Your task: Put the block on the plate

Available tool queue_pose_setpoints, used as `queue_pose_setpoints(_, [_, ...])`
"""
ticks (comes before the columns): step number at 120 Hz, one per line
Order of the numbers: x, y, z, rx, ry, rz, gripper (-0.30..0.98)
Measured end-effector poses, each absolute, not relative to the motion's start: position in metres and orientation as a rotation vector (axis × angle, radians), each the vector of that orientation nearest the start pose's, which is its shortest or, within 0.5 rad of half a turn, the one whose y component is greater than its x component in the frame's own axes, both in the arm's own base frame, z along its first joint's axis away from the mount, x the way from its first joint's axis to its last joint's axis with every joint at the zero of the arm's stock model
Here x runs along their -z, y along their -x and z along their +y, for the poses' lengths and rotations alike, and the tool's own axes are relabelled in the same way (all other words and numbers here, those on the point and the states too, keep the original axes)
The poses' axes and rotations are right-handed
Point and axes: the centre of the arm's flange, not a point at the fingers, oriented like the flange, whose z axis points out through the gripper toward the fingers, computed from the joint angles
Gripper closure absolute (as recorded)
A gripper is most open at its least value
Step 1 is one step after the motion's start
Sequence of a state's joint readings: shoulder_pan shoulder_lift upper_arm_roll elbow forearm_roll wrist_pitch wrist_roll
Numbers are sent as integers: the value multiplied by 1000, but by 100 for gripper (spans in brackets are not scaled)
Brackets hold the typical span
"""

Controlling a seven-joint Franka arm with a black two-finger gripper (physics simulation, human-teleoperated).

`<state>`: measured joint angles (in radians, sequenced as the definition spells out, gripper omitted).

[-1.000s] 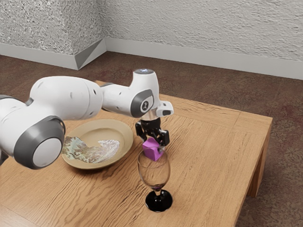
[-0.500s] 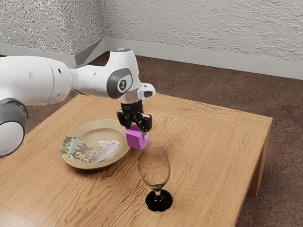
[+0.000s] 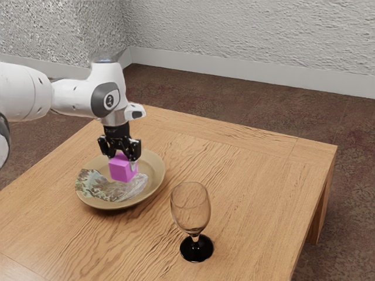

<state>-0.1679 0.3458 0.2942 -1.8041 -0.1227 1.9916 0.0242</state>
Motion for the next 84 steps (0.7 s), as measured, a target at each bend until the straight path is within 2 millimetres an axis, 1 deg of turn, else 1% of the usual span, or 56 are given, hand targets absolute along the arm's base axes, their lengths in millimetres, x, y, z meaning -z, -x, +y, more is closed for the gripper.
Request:
queue_pose_setpoints(12, [-326,-630,71,-231,3113,-251,36])
queue_pose_setpoints(25, [-305,-635,76,-244,3095,-251,36])
queue_pose_setpoints(32, [-301,-636,76,-239,3093,-249,33])
queue_pose_setpoints(52, [-301,-638,75,-218,3101,-239,16])
queue_pose_setpoints(56, [-303,-638,75,-212,3102,-237,14])
queue_pose_setpoints(62, [-311,-639,73,-190,3108,-230,11])
queue_pose_setpoints(68, [-325,-639,70,-155,3117,-220,9])
queue_pose_setpoints(75, [-345,-639,60,-121,3129,-189,7])
queue_pose_setpoints(84, [-363,-637,51,-107,3146,-128,5])
